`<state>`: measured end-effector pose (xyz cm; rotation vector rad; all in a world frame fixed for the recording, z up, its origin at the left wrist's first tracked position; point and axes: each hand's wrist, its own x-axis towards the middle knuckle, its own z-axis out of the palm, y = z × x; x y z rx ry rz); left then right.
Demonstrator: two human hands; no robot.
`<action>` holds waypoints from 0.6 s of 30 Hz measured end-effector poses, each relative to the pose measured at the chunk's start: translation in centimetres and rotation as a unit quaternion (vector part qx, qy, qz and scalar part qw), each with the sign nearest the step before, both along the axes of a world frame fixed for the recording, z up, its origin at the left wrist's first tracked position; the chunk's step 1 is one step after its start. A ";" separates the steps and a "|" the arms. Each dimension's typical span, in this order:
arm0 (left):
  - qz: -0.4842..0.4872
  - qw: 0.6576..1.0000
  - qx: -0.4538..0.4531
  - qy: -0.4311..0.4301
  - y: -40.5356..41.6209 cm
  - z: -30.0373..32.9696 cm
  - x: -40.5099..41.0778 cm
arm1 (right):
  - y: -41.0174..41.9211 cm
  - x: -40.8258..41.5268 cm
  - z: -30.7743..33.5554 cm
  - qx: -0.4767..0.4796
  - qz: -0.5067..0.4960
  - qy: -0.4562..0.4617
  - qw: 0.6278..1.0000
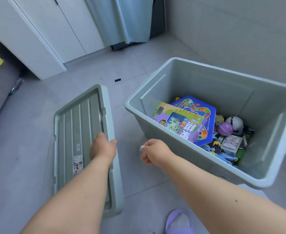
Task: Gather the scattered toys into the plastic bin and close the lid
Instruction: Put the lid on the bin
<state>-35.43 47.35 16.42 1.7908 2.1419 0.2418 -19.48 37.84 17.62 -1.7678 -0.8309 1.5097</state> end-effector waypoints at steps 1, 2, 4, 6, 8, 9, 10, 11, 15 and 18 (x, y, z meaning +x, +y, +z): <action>-0.021 1.000 0.016 -0.003 0.1 1.2 0.4 | 0.0 0.1 0.9 0.013 -0.010 0.004 1.000; -0.043 0.999 0.032 -0.005 0.1 2.5 0.9 | 0.0 0.2 1.8 0.026 -0.021 0.009 0.999; -0.092 0.994 0.061 -0.001 -0.1 5.1 2.2 | 0.2 0.4 3.5 0.047 -0.051 0.010 0.998; -0.152 0.985 0.078 0.013 -0.4 7.4 3.8 | 0.8 1.0 4.9 0.070 -0.094 0.005 0.993; -0.223 0.971 0.082 0.037 -1.0 9.2 5.4 | 1.3 1.9 5.9 0.088 -0.152 0.006 0.984; -0.259 0.961 0.081 0.051 -1.2 9.9 6.3 | 1.3 2.5 6.6 0.093 -0.185 -0.008 0.978; -0.292 0.951 0.078 0.066 -1.5 10.5 7.0 | 1.1 3.4 7.4 0.097 -0.214 -0.030 0.972; -0.324 0.940 0.075 0.083 -1.9 11.0 7.8 | 0.6 4.4 8.2 0.099 -0.246 -0.055 0.963; -0.454 0.871 0.080 0.166 -3.0 12.0 10.5 | -1.8 9.5 9.2 0.087 -0.374 -0.154 0.910; -0.539 0.802 0.104 0.234 -3.9 11.9 12.4 | -4.4 12.6 9.1 -0.006 -0.434 -0.262 0.862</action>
